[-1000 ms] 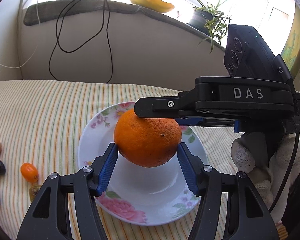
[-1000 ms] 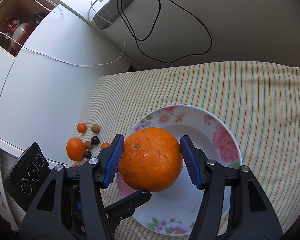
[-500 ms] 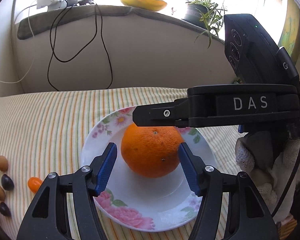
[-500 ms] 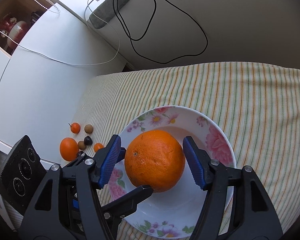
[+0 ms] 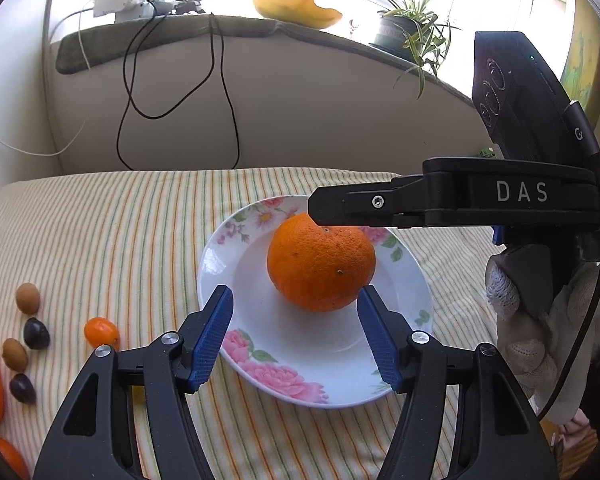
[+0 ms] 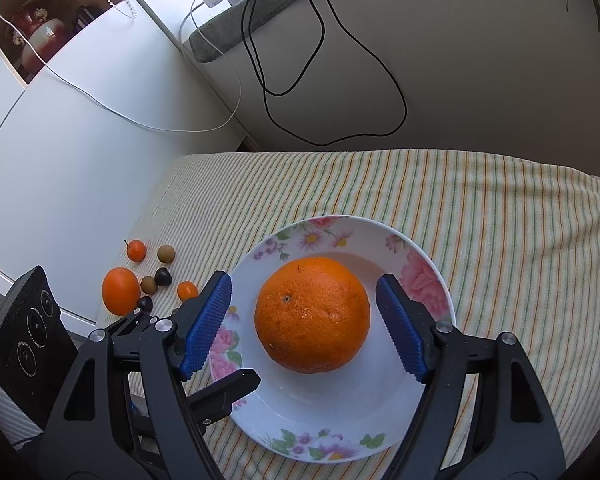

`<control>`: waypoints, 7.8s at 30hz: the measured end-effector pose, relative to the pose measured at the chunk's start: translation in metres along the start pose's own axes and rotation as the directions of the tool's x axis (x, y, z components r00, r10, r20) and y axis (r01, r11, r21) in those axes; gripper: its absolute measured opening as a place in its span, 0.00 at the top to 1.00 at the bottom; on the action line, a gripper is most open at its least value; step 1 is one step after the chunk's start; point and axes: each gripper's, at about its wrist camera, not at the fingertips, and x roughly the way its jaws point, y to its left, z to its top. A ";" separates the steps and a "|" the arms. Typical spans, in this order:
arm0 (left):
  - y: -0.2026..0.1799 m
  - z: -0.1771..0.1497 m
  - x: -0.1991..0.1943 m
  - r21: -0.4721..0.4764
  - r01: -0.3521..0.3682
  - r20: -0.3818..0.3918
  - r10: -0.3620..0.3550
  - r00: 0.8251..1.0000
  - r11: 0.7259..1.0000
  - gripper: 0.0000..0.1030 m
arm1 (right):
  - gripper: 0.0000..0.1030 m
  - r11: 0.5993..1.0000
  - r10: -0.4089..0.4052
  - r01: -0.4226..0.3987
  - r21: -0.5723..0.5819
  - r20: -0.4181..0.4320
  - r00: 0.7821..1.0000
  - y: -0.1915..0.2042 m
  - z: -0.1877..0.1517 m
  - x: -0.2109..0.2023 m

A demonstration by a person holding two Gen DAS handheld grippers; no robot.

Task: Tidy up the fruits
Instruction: 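Lower the orange onto the plate and open the right tool, then move the right tool back to the second large orange and grasp it, then lift the second orange with the right tool and carry it to the plate, then set the second orange beside the first on the plate and open the right tool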

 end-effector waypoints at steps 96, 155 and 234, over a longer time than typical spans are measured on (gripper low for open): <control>0.229 -0.092 -0.114 -0.383 -0.108 0.046 0.136 0.990 0.917 0.35 | 0.34 0.956 0.251 -0.289 -0.054 -0.361 0.898 0.259 -0.038 0.202; 0.016 -0.019 -0.058 -0.026 0.110 0.060 -0.109 0.992 0.994 0.35 | 0.34 0.977 0.174 -0.170 0.126 -0.023 0.984 0.094 -0.064 0.015; 0.021 -0.018 -0.065 0.014 0.015 0.079 -0.016 0.997 1.000 0.31 | 0.31 0.983 -0.031 0.005 0.182 0.140 0.990 -0.018 -0.051 -0.076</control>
